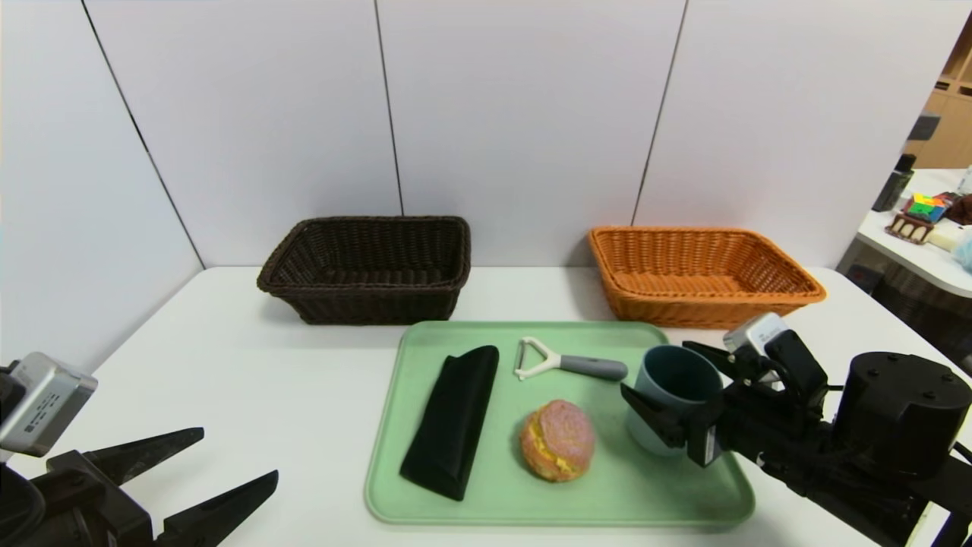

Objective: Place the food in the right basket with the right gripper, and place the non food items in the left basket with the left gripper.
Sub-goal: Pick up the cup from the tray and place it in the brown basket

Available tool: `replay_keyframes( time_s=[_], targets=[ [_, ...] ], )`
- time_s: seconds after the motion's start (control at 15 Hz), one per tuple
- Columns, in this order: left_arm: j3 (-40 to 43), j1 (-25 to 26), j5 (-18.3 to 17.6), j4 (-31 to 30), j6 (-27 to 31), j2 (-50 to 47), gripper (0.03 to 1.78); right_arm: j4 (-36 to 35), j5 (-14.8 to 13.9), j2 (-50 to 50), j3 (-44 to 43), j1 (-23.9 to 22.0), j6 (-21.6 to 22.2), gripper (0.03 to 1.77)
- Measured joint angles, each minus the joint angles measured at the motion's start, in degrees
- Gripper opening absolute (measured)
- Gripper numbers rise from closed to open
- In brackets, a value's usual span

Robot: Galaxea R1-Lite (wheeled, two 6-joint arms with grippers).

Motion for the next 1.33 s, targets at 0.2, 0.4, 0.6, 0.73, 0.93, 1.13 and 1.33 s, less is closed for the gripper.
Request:
replay_keyframes(
  time_s=[0.2,0.4,0.6,0.73,0.93,1.13,1.33],
  targets=[
    [0.21,-0.04,-0.05,0.0,0.06,-0.02,1.69,0.0,0.01,0.2,-0.1,0.0,-0.17,1.29],
    [0.21,-0.04,-0.07,0.0,0.09,-0.02,1.69,-0.01,0.0,0.11,0.2,0.0,-0.22,1.16],
    [0.27,0.0,-0.07,0.0,0.09,-0.02,1.69,0.0,0.0,-0.46,0.32,0.0,-0.96,1.16],
    [0.33,0.02,-0.07,0.0,0.15,-0.02,1.69,0.05,-0.05,-1.34,0.15,0.11,-1.68,1.16],
    [0.4,0.05,-0.05,0.0,0.15,-0.02,1.69,0.79,-0.46,-3.41,-1.17,0.83,-3.01,1.16],
    [0.32,0.02,-0.05,0.0,0.26,0.0,1.69,4.18,-0.82,-6.14,-4.27,0.94,-4.61,1.16],
    [-0.01,0.0,-0.05,-0.09,0.26,0.05,1.69,15.65,-0.82,-11.26,-11.57,1.27,-4.52,1.16]
  ],
)
